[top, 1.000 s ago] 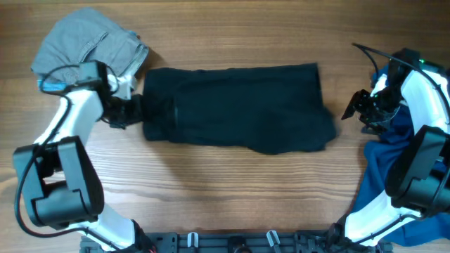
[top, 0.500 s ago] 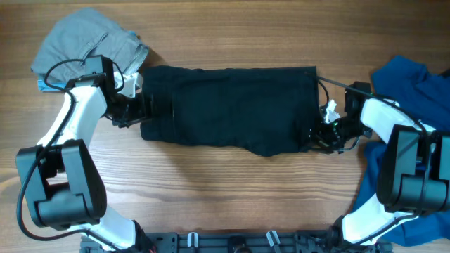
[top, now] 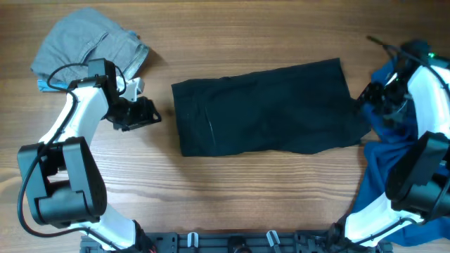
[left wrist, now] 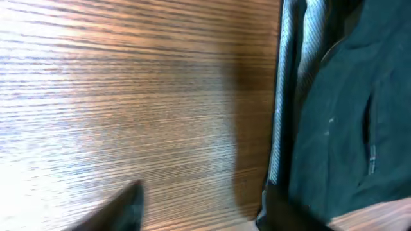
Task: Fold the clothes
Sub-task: 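Grasp the left and right ends of the folded black shorts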
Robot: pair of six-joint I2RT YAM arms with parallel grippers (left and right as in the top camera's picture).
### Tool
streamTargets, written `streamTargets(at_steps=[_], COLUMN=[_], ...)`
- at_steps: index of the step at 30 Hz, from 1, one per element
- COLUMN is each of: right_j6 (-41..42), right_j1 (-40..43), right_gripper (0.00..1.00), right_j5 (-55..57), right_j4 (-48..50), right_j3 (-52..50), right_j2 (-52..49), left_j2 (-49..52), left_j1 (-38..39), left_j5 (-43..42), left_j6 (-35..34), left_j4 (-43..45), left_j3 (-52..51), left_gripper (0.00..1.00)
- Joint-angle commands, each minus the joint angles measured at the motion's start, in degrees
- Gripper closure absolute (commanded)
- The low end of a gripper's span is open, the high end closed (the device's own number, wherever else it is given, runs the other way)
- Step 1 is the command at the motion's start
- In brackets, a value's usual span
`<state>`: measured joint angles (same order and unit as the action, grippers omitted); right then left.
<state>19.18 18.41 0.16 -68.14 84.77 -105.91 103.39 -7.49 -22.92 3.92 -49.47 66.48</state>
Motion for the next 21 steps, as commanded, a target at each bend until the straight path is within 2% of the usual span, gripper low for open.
streamTargets(at_steps=[1,2,3,5,7,8,9,10,11,12,14,16,21], right_j6=[-6.95,-9.57,-11.10,-9.16,-6.58,-5.31,-4.59,-4.22,-3.78,-3.89,-4.00,-3.93,-3.56], right_j1=[-0.42,-0.52,-0.74,-2.19,-4.33,-5.75,-6.97,-7.67,-8.90,-9.79,-11.47,-12.26,-12.48], right_gripper=[0.29,0.31,0.39,0.72,0.88,0.93,0.94,0.95,0.95,0.95,0.93,0.93,0.92], right_j5=[-11.87,-17.59,-22.71,-27.28,-26.82,-26.80,-26.80,-26.77,-26.82,-26.73,-26.75,-25.83,-25.03], right_j4=[4.04,6.45,9.40,16.28,21.79,23.93,24.63,24.48,23.17,21.99,19.15,16.13,12.79], right_j3=[4.13,4.09,3.91,2.93,1.42,0.48,-0.17,-0.24,-0.28,-0.28,-0.33,-0.33,-1.18], right_j2=[-0.35,-0.37,-0.46,-0.63,-1.20,-1.88,-2.69,-3.41,-4.57,-5.38,-6.99,-8.13,-9.07], left_j2=[0.42,0.44,0.46,0.48,0.68,0.87,1.03,1.11,1.29,1.36,1.44,1.44,3.67], left_j1=[0.26,0.31,0.63,2.19,4.37,5.53,6.54,6.99,7.48,7.54,7.54,7.63,9.31], left_j5=[-8.76,-11.52,-14.08,-15.19,-15.19,-14.62,-12.48,-11.10,-9.35,-9.38,-9.38,-9.46,-10.56], left_j6=[0.37,0.37,0.37,0.37,0.35,0.35,0.31,0.20,-0.09,-0.09,-0.07,-0.09,-0.07], left_j4=[2.27,3.72,5.60,9.70,12.74,13.38,13.25,12.76,11.50,10.67,9.20,8.74,10.62], left_j3=[1.27,1.27,1.27,1.25,1.25,1.25,1.25,1.25,1.25,1.25,1.25,0.90,-1.92], left_gripper=[0.35,0.35,0.35,0.45,0.80,0.90,0.91,0.89,0.67,0.35,0.12,0.04,0.00])
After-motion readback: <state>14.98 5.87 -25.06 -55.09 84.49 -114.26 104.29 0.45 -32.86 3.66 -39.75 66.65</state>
